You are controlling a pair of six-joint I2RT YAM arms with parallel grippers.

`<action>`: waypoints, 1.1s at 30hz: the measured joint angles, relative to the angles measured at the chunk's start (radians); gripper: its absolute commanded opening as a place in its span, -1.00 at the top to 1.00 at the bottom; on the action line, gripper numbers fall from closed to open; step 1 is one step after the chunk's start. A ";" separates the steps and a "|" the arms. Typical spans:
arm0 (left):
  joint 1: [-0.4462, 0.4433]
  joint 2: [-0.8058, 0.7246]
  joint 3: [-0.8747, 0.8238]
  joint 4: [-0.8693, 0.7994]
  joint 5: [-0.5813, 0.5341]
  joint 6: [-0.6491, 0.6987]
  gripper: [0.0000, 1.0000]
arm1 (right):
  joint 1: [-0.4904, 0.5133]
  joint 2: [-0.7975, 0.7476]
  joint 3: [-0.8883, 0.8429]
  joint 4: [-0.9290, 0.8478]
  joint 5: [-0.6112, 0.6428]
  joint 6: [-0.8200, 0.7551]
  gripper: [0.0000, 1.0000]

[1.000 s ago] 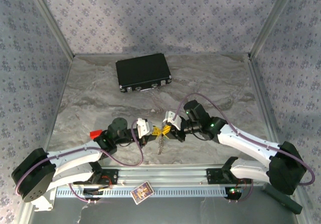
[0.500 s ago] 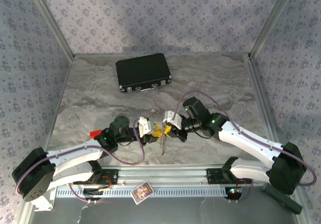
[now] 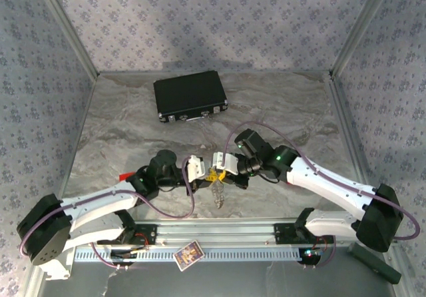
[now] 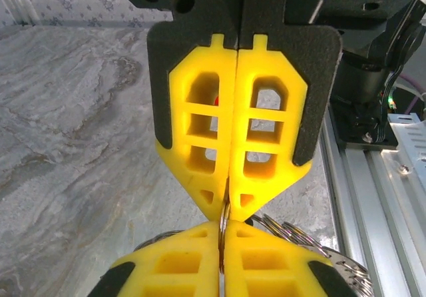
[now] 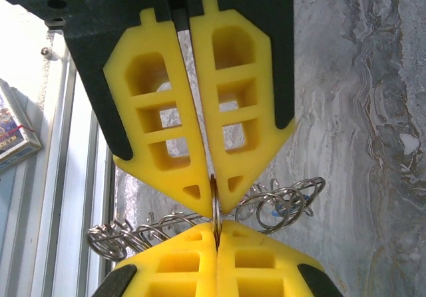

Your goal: Put the keys on the keyring

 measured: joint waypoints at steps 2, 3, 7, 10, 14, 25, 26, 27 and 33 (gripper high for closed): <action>-0.001 0.002 0.000 0.000 0.000 0.004 1.00 | 0.000 0.000 0.000 -0.003 0.003 0.000 0.87; -0.001 0.002 0.000 0.000 0.000 0.005 1.00 | 0.000 0.000 0.000 -0.003 0.003 0.002 0.75; -0.001 0.002 0.000 0.001 0.000 0.004 1.00 | -0.008 -0.022 -0.019 0.039 0.001 0.021 0.49; -0.001 0.002 -0.019 0.045 -0.001 -0.005 1.00 | -0.034 -0.066 -0.066 0.085 -0.017 0.045 0.46; -0.001 0.000 -0.068 0.115 -0.007 -0.027 1.00 | -0.054 -0.099 -0.132 0.134 -0.029 0.085 0.46; -0.001 -0.014 -0.103 0.192 -0.019 -0.064 1.00 | -0.054 -0.098 -0.176 0.208 -0.070 0.137 0.62; -0.001 -0.014 -0.103 0.194 -0.019 -0.064 1.00 | -0.054 -0.098 -0.176 0.209 -0.073 0.138 0.65; -0.001 -0.014 -0.103 0.196 -0.020 -0.064 1.00 | -0.054 -0.097 -0.176 0.211 -0.074 0.142 0.70; -0.002 -0.014 -0.103 0.204 -0.024 -0.064 1.00 | -0.055 -0.097 -0.176 0.215 -0.082 0.147 1.00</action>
